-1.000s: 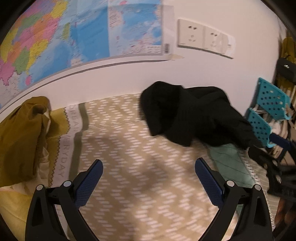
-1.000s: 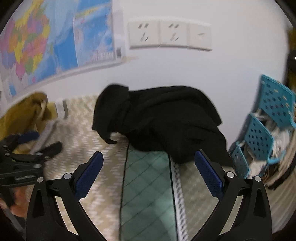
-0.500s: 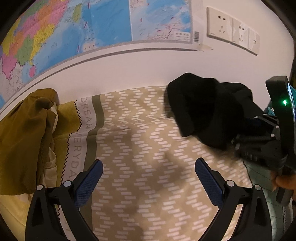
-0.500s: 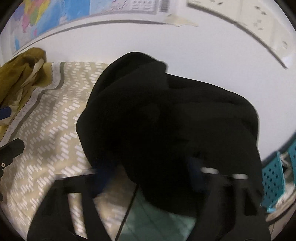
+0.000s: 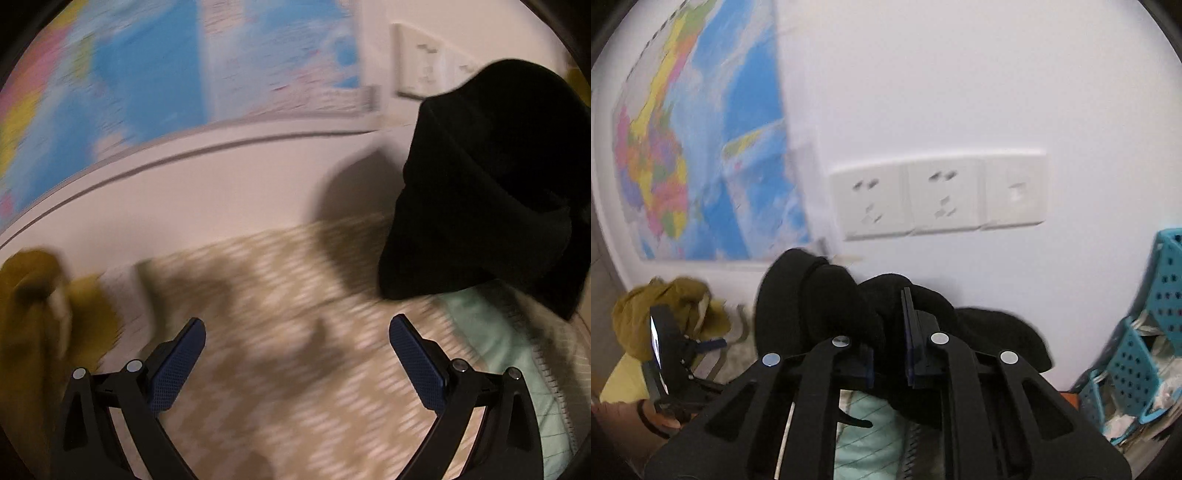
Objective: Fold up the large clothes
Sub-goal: 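Grasp the black jacket with the right gripper while the left gripper grasps it too, then lift the black jacket with both grippers and shake it out in the air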
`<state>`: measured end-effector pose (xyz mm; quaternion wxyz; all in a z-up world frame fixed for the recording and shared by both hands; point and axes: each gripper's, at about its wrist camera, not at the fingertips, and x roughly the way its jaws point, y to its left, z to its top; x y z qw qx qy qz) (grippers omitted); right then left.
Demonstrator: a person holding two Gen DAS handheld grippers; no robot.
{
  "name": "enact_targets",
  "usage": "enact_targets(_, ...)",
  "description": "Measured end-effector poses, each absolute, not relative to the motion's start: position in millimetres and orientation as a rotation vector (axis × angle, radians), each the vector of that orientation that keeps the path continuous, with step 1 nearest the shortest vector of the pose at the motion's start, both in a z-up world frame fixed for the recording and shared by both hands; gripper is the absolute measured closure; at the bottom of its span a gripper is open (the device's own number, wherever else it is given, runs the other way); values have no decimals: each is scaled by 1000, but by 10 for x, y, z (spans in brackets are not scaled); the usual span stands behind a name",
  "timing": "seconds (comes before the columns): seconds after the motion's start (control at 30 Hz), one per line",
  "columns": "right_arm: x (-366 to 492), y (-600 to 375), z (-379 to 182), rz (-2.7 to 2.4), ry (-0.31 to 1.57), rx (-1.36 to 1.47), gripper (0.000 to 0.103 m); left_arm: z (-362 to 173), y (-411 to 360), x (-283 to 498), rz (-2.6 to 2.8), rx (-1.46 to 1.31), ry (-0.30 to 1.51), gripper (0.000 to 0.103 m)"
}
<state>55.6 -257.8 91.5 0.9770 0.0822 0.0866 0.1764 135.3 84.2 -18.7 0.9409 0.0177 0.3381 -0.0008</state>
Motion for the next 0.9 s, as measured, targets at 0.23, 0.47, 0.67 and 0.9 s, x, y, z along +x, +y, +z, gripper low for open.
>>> enact_targets(0.23,607,-2936,963,391,184,295,92,-291,359,1549,-280,161,599,7)
enact_targets(0.47,611,-3095,983,398,179,329,92,-424,-46,1849,-369,334,543,19)
enact_targets(0.67,588,-3313,1073,361,161,358,92,-213,-323,2022,-336,342,508,101)
enact_targets(0.9,120,-3996,1700,253,28,418,92,1033,-513,2116,-285,212,301,101)
